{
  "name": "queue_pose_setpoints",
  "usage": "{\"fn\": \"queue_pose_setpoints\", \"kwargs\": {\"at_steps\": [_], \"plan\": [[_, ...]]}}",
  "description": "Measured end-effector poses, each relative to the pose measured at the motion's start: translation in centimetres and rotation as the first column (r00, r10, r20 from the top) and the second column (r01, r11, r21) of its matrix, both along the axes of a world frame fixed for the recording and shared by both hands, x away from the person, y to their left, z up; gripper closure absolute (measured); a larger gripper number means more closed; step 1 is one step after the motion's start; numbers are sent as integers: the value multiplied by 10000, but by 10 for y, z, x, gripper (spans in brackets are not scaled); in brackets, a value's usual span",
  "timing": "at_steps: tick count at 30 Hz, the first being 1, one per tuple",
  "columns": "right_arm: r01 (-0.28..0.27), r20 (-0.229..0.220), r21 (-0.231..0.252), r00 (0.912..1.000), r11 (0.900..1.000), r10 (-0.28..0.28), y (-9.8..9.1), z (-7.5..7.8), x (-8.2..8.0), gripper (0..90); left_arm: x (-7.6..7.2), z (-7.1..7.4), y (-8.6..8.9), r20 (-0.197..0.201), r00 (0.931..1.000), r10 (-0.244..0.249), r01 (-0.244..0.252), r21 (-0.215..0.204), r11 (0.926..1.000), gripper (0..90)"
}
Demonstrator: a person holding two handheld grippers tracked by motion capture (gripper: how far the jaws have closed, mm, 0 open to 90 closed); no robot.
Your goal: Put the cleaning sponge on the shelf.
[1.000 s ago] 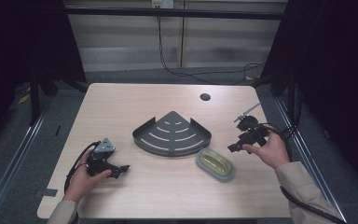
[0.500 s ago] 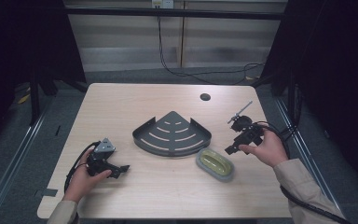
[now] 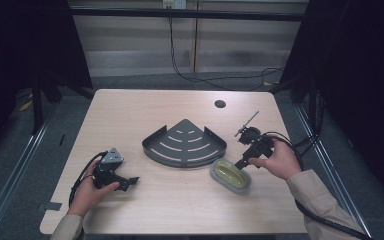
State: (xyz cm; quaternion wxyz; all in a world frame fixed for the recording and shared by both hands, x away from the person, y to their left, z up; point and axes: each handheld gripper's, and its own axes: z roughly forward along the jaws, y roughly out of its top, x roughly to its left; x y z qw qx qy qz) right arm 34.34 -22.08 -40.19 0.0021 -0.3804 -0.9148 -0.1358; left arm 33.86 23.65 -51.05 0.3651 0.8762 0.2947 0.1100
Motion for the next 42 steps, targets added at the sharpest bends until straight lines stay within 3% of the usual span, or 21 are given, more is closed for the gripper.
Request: {"fn": "queue_pose_setpoints", "kwargs": {"at_steps": [17,22,25,35,42], "plan": [[-839,-655,-575,9946,9948,801,22,-15,-2,531,0,0,0,-1,10000,-3,3,4,10000,23],[-1118,-880,-784,9906,9906,1049,27,-20,-3,606,0,0,0,0,10000,-4,4,5,10000,23],[-1295,-1004,-1029,9878,9862,1193,30,-23,-3,702,0,0,0,0,10000,-2,2,3,10000,23],[-1371,-1092,-1066,9861,9848,1254,31,-10,-1,710,0,0,0,1,10000,-3,3,6,10000,23],[-1234,-888,-971,9894,9876,1149,30,1,1,711,0,0,0,0,10000,-5,5,7,10000,23]]}}
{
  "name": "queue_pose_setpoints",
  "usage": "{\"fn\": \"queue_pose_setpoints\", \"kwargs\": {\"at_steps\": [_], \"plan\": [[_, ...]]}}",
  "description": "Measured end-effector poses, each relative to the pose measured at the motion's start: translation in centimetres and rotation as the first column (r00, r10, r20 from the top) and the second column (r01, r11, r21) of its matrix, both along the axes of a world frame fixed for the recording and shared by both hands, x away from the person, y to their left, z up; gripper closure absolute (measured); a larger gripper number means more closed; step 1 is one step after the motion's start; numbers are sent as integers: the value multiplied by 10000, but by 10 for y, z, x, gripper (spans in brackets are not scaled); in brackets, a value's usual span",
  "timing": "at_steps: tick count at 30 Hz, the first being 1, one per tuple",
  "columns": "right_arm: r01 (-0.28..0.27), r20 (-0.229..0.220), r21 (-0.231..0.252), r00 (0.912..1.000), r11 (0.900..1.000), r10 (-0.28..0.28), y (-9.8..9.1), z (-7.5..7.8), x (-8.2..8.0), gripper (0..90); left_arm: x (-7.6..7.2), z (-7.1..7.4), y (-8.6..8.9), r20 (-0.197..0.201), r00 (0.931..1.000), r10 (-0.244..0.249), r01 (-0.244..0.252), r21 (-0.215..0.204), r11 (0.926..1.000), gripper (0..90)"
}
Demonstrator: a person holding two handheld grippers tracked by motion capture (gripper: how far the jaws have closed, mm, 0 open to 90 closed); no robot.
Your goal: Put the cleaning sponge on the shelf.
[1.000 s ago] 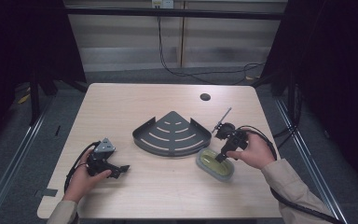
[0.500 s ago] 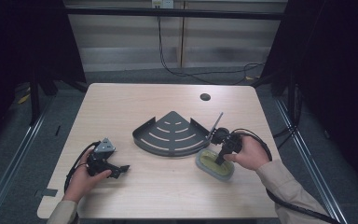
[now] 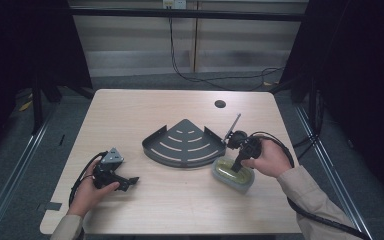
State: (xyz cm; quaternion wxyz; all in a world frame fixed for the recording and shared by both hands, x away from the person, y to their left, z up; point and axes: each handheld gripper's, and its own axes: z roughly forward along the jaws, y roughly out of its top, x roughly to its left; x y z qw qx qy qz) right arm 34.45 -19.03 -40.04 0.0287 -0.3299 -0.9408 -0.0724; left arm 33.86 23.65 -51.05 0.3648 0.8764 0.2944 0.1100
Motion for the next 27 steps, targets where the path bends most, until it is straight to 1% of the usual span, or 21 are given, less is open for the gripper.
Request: {"fn": "queue_pose_setpoints", "kwargs": {"at_steps": [2,4,6,11,12,13,15,16,23,27], "plan": [[-44,6,40,10000,10000,44,0,1,0,710,0,0,0,1,10000,1,-1,2,10000,23],[-1,56,126,10000,9999,0,-1,6,1,710,0,0,0,0,10000,-2,2,3,10000,23],[42,44,104,10000,9999,-43,-1,8,1,711,0,0,0,0,10000,2,-2,-3,10000,23],[-20,157,191,9999,9998,17,-2,17,3,711,0,0,0,2,10000,-2,2,-1,10000,23],[40,198,259,9998,9997,-46,-1,18,4,710,0,0,0,-1,10000,0,0,0,10000,23],[46,150,228,9999,9997,-50,-1,20,4,711,0,0,0,1,10000,-1,1,3,10000,23],[17,228,217,9997,9998,-22,-2,23,5,711,0,0,0,2,10000,0,0,0,10000,23],[50,224,282,9997,9996,-57,-2,24,5,711,0,0,0,0,10000,-1,1,2,10000,23],[93,235,222,9997,9997,-98,-1,32,9,712,0,0,0,13,10000,-4,4,-1,10000,23],[100,244,379,9996,9992,-109,-1,36,11,711,0,0,0,10,10000,-5,5,-3,10000,23]]}}
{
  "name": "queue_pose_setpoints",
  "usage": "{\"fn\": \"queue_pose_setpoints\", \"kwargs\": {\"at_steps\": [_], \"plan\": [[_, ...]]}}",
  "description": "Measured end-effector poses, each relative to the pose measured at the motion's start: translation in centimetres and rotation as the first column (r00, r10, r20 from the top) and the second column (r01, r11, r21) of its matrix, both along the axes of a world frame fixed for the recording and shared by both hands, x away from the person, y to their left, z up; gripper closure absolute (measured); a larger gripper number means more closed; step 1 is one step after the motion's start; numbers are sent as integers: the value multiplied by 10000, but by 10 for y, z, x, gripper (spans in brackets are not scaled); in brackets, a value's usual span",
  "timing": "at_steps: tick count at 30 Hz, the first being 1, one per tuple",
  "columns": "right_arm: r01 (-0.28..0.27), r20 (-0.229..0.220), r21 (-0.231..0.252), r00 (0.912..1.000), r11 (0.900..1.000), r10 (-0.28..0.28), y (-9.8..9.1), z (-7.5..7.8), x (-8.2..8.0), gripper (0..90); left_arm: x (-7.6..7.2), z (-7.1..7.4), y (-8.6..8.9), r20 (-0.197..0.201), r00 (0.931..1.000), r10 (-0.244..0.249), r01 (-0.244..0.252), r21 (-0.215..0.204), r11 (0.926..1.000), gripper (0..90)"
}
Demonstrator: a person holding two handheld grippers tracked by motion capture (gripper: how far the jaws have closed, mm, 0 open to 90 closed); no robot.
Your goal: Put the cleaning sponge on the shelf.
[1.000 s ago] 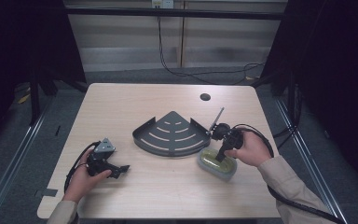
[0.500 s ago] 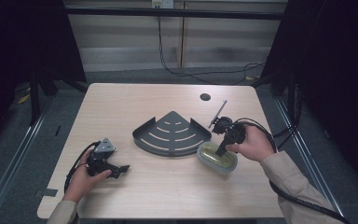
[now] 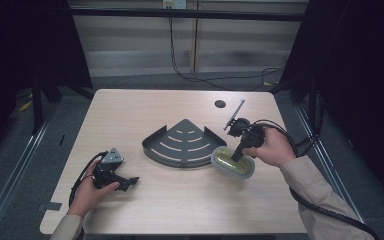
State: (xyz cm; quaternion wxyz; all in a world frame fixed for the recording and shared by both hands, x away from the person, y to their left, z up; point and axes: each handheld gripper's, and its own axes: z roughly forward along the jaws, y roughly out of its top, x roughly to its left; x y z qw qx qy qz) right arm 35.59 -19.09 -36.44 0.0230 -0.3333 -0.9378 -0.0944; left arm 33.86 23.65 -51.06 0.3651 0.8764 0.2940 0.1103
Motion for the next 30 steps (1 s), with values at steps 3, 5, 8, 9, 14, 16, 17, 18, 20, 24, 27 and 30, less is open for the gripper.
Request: {"fn": "queue_pose_setpoints", "kwargs": {"at_steps": [3,5,8,9,14,16,17,18,20,24,27,30], "plan": [[-28,42,-32,10000,10000,28,1,3,2,711,0,0,0,-5,10000,41,-41,-55,10000,23],[13,65,65,10000,10000,-13,1,5,3,711,0,0,0,30,10000,24,-24,-16,10000,23],[13,131,27,9999,10000,-14,2,9,5,711,0,0,0,28,10000,27,-27,-22,10000,23],[34,142,70,9999,10000,-35,2,10,6,711,0,0,0,28,10000,27,-27,-24,10000,23],[66,230,124,9997,9999,-69,4,14,9,711,0,0,0,27,10000,24,-24,-21,10000,23],[45,236,119,9997,9999,-48,5,16,10,711,0,0,0,25,10000,28,-28,-23,10000,23],[1,287,138,9996,9999,-5,6,17,11,711,0,0,0,28,10000,25,-25,-20,10000,23],[93,294,64,9995,9999,-95,8,19,12,711,0,0,0,27,10000,27,-27,-22,10000,23],[31,319,79,9995,10000,-34,8,20,13,711,0,0,0,28,10000,28,-28,-22,10000,23],[128,412,65,9991,9999,-131,10,24,17,711,0,0,0,29,10000,29,-29,-20,10000,23],[205,505,78,9985,9998,-209,13,27,22,711,0,0,0,30,10000,28,-28,-18,10000,23],[217,527,91,9984,9997,-221,15,28,24,711,0,0,0,22,10000,28,-28,-17,10000,23]]}}
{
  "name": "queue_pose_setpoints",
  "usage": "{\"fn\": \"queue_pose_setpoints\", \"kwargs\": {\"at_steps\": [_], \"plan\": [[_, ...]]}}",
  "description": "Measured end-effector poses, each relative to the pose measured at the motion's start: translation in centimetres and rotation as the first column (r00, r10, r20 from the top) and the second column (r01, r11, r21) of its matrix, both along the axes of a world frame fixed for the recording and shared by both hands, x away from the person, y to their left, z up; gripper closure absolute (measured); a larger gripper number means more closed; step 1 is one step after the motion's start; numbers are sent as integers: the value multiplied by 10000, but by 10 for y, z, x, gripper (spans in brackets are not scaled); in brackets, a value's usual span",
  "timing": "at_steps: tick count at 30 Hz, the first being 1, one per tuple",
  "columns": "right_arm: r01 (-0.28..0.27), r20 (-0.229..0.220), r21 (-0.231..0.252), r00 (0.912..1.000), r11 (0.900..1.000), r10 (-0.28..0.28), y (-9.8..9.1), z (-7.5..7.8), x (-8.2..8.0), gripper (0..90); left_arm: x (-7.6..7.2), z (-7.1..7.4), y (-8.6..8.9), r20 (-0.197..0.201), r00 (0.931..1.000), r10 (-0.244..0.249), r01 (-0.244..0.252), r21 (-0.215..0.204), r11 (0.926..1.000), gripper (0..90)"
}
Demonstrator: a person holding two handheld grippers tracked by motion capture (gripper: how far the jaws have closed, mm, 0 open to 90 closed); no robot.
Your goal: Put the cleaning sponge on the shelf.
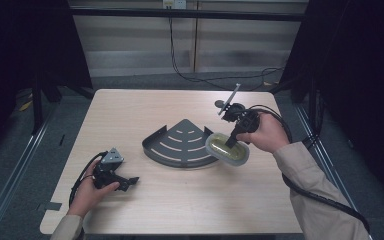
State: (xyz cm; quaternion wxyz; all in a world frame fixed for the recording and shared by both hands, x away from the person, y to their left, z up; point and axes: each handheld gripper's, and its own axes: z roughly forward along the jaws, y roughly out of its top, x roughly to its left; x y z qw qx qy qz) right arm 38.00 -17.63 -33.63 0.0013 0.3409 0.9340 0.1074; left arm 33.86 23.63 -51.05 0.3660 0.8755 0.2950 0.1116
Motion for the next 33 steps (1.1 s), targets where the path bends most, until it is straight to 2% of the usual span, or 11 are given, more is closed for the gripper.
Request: {"fn": "queue_pose_setpoints", "kwargs": {"at_steps": [21,33], "plan": [[460,134,-70,9989,9989,-459,14,2,25,711,0,0,0,-29,10000,-23,23,14,10000,23],[520,201,-56,9984,9986,-519,23,3,37,711,0,0,0,-26,10000,-22,22,15,10000,23]]}}
